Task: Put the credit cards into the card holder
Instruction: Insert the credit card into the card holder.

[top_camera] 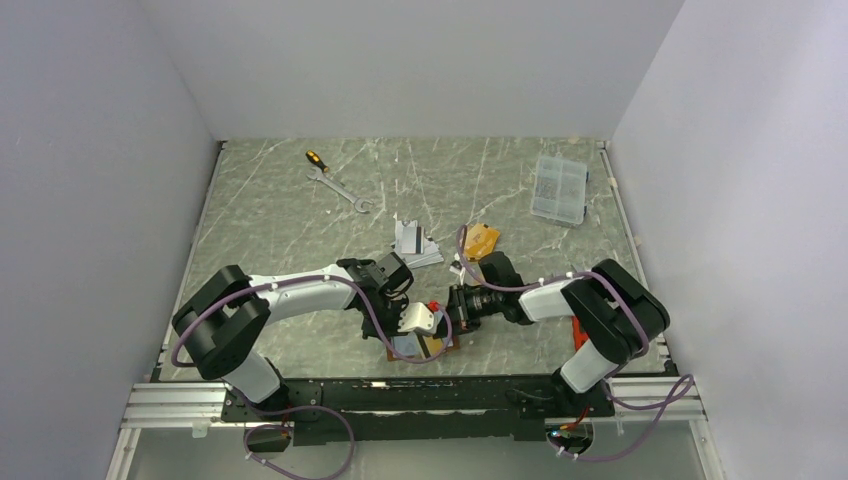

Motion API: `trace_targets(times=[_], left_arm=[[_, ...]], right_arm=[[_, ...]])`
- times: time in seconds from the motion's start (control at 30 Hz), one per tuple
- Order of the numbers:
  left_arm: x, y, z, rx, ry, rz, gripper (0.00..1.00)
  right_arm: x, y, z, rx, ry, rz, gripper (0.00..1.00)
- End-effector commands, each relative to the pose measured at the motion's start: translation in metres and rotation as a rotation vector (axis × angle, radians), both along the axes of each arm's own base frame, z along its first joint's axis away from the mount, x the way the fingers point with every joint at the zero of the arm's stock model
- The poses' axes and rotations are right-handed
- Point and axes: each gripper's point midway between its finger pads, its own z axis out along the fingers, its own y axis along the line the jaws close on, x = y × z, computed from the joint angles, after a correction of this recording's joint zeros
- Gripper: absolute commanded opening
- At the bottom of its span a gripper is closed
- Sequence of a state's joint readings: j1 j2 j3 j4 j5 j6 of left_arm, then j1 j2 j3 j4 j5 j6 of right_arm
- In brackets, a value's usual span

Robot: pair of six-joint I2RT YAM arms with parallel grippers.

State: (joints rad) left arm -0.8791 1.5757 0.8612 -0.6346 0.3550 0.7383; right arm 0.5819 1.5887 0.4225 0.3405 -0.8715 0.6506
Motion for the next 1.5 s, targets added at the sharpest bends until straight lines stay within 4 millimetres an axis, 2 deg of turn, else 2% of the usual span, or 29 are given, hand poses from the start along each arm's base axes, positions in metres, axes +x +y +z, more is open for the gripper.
trace_targets(times=[0.0,0.4,0.77,1.1,1.37,1.47], left_arm=[[0.017,0.041,-0.034,0.189,-0.076,0.013,0.0],[0.006,0.041,-0.036,0.195,-0.041,-0.02,0.0],[0.004,0.037,-0.034,0.181,-0.056,-0.039,0.0],[-0.003,0.034,-0.035,0.176,-0.043,-0.048,0.0],[-0.003,0.03,-0.033,0.168,-0.052,-0.048,0.0],[-0.003,0.029,-0.032,0.16,-0.052,-0.046,0.0]], right_arm=[[0.026,0.005,-0.003,-0.004,-0.068,-0.058,0.0],[0.041,0.003,-0.014,-0.06,-0.068,-0.147,0.0],[0.05,0.006,-0.018,-0.093,-0.084,-0.138,0.0],[0.035,0.01,-0.024,-0.093,-0.055,-0.191,0.0],[0.013,0.026,-0.022,-0.083,-0.023,-0.192,0.0],[0.013,0.03,-0.021,-0.096,-0.02,-0.202,0.0]])
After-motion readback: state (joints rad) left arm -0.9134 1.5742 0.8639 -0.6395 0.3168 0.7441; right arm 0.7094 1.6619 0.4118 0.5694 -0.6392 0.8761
